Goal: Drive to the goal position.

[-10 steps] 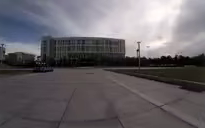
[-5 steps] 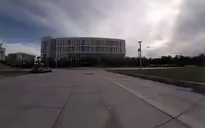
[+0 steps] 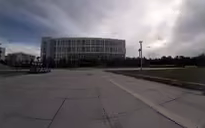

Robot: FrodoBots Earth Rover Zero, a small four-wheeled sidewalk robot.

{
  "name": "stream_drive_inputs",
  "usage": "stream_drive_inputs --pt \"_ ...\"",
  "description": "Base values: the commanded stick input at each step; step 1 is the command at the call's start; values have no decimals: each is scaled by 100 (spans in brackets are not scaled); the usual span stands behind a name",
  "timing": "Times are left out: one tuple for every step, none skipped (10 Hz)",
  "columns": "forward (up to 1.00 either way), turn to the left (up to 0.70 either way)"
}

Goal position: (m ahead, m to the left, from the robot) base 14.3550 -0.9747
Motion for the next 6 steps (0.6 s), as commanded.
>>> stream_drive_inputs --pt "70 13" --pt "70 5" --pt "70 2" --pt "70 2" --pt "70 2" --pt "70 2"
